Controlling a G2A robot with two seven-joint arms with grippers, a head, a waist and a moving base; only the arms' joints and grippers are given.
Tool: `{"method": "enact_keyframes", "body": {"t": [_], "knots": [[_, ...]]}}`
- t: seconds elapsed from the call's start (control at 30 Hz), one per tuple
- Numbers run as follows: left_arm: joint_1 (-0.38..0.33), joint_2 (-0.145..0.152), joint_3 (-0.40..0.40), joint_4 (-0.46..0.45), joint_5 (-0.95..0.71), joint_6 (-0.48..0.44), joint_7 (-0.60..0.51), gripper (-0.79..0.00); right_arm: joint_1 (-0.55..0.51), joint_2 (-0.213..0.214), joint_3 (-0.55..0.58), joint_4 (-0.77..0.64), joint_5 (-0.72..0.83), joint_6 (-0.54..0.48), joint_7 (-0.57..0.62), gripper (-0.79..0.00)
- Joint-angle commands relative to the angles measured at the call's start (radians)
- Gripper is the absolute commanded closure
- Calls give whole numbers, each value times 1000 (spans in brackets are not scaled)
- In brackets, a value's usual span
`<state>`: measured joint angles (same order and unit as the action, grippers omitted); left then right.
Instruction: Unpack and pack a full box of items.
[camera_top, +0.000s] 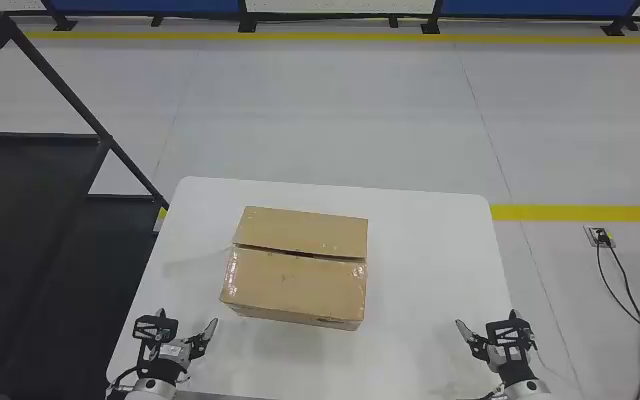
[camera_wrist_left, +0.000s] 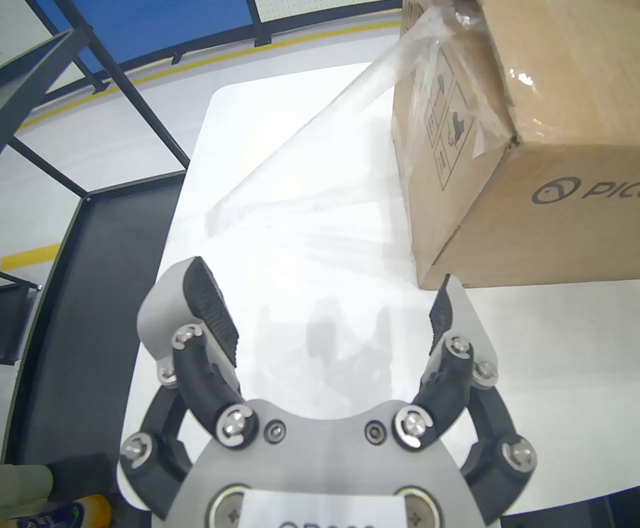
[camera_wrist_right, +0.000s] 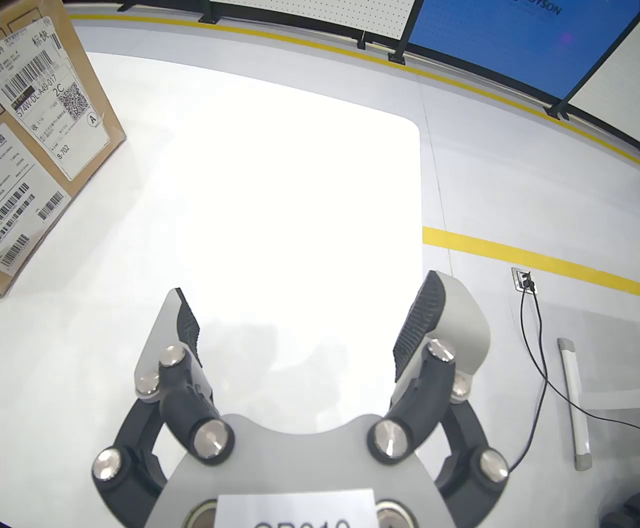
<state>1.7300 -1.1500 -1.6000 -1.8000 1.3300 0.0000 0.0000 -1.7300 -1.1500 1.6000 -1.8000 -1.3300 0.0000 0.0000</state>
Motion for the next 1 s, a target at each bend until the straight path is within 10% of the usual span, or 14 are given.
{"method": "enact_keyframes", "body": {"t": [0.0,0.5,0.97], "knots": [[0,0,0,0,0,0,0,-785,0,0,0,0,0,0,0,-784],[-113,-12,-43,-45,-157,14,-35,-785,105,-13,-85,-253,254,-75,291,-785],[-113,-13,-47,-56,-181,12,-50,-785,115,-17,-98,-244,318,-84,285,-785]]}}
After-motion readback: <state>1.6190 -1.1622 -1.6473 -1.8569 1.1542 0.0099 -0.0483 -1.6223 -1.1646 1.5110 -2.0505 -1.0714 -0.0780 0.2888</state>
